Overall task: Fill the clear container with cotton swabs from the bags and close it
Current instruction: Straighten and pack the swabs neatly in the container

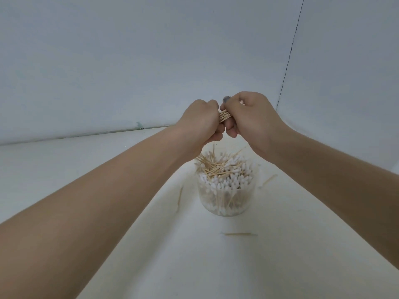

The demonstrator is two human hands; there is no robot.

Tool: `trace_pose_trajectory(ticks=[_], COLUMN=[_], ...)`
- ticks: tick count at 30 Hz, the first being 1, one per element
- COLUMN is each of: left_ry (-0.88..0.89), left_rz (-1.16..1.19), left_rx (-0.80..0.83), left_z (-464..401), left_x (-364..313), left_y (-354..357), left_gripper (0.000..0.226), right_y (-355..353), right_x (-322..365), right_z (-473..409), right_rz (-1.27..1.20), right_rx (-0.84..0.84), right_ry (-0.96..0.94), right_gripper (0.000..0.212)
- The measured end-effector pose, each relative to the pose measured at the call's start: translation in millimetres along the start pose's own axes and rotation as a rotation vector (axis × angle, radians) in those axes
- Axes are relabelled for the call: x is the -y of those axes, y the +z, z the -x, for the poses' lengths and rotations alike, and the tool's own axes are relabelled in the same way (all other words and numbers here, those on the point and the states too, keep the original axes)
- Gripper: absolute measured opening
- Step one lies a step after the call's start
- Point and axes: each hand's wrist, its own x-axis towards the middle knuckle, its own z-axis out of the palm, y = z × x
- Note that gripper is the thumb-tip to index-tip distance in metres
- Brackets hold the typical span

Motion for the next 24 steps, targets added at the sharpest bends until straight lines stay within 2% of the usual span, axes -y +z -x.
trace_pose_trajectory(ticks=[3, 7, 9, 13, 16, 18, 24], left_ry=[0.004, 0.125, 0.162, 0.136, 0.155, 0.119, 0.084], left_rz=[-0.048, -0.568, -0.751, -0.859, -0.835, -0.791, -0.892], left_rx=[0.017, -0.065, -0.027, 0.263, 0.378, 0.407, 0.376], left_z=[0.1, 0.3, 2.6, 10.7, 16.6, 16.8, 7.2], left_x=[-2.9, 10.6, 22.0, 33.0, 31.7, 30.0, 27.6], left_y=[-2.0, -20.1, -30.2, -28.8, -18.6, -13.7, -9.3], left_gripper=[0.039, 0.043, 0.043, 0.056, 0.057, 0.052, 0.063], right_y=[-9.2, -30.4, -41.8, -54.2, -55.7, -56.3, -57.6], right_x=[-3.6, -12.7, -17.7, -25.1, -26.2, -27.2, -29.0], right_z=[-2.2, -10.2, -11.3, -3.9, 7.0, 12.9, 18.8], right_rz=[-0.012, -0.028, 0.006, 0.112, 0.157, 0.204, 0.418], right_rx=[0.002, -0.043, -0.052, -0.045, -0.020, -0.011, -0.008], right_ry=[0.009, 0.060, 0.070, 0.053, 0.027, 0.011, -0.081], right_gripper=[0.020, 0.020, 0.019, 0.019, 0.017, 0.016, 0.018])
